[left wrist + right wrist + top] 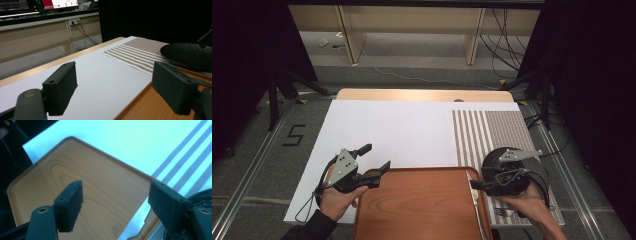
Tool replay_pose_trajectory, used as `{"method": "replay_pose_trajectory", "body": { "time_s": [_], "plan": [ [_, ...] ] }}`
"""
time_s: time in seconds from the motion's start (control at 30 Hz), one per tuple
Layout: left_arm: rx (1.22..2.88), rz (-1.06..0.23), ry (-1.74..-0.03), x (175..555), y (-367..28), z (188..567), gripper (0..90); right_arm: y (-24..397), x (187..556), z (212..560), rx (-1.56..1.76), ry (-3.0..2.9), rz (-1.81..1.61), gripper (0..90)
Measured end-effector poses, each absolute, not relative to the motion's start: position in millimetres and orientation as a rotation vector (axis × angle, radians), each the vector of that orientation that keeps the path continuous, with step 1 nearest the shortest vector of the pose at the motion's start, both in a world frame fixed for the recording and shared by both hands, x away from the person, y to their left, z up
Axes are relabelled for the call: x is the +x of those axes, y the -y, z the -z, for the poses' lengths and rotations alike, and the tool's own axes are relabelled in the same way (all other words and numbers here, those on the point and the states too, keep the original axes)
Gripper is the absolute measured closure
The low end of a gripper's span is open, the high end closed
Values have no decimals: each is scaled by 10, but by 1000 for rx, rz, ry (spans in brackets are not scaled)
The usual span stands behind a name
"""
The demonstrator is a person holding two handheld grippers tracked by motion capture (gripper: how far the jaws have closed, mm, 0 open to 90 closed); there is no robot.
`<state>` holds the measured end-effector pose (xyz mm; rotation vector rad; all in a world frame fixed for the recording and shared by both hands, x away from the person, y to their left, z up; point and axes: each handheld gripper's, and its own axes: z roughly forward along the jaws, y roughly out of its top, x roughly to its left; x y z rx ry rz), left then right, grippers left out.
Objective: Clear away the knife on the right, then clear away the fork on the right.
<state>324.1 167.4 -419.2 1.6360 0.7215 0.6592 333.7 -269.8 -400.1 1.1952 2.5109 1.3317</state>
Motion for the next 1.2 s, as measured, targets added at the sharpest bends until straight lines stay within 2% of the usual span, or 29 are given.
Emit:
{"method": "replay_pose_trajectory", "body": {
  "time_s": [0.47,1.2],
  "plan": [
    [1648,-665,-724,3228,-1658,4190,198,3017,3315,4008,1273,-2398,-1364,176],
    [1657,-665,-715,3205,-1662,4204,198,3318,3197,4035,1329,-2329,-1170,175]
  ]
}}
